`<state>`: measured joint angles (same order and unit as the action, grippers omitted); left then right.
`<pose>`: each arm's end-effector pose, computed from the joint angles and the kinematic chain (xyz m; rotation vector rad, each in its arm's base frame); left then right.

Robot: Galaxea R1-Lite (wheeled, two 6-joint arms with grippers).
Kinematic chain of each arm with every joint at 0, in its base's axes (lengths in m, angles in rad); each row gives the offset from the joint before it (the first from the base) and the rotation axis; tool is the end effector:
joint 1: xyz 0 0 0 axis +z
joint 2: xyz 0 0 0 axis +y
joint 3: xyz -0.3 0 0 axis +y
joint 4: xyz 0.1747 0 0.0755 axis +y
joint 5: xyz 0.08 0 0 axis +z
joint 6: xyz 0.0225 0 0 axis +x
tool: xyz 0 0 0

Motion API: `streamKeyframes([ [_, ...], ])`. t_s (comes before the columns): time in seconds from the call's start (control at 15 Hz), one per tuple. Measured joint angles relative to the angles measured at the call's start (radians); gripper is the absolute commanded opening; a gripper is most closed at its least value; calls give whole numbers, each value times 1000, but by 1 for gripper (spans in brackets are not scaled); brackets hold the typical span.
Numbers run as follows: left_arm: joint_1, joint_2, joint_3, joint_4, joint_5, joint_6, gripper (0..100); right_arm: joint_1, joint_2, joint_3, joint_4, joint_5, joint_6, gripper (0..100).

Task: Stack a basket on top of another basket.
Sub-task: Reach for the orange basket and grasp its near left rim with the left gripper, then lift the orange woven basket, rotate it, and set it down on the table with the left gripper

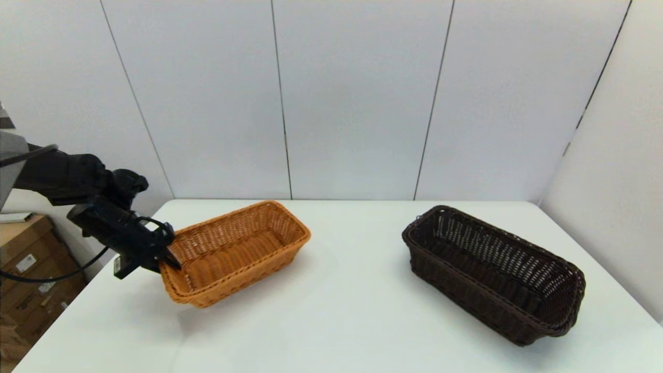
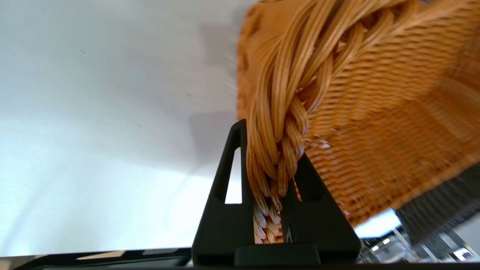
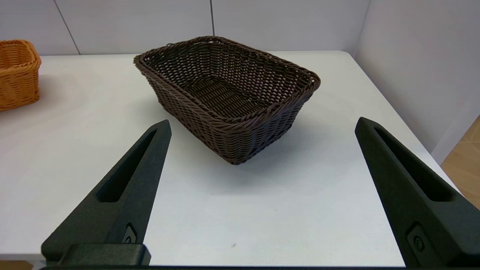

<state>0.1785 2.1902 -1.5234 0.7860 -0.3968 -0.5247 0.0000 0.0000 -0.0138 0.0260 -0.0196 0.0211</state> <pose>0.3657 0.0571 0.0955 -0.8449 1.4346 0.1951 -0.0239 -0.0004 0.0767 0.0210 0.0120 -0.0197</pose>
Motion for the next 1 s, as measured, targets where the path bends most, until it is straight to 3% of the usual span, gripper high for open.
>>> streamKeyframes([
  [0.27, 53, -66, -66, 68, -123, 3, 0, 0, 0, 0, 0, 0, 0, 100],
  [0.53, 124, -109, -266, 326, -287, 90, 0, 0, 0, 0, 0, 0, 0, 100],
  [0.8, 96, -134, -434, 555, -322, 249, 0, 0, 0, 0, 0, 0, 0, 100],
  [1.0, 6, -146, -453, 553, -301, 356, 0, 0, 0, 0, 0, 0, 0, 100],
])
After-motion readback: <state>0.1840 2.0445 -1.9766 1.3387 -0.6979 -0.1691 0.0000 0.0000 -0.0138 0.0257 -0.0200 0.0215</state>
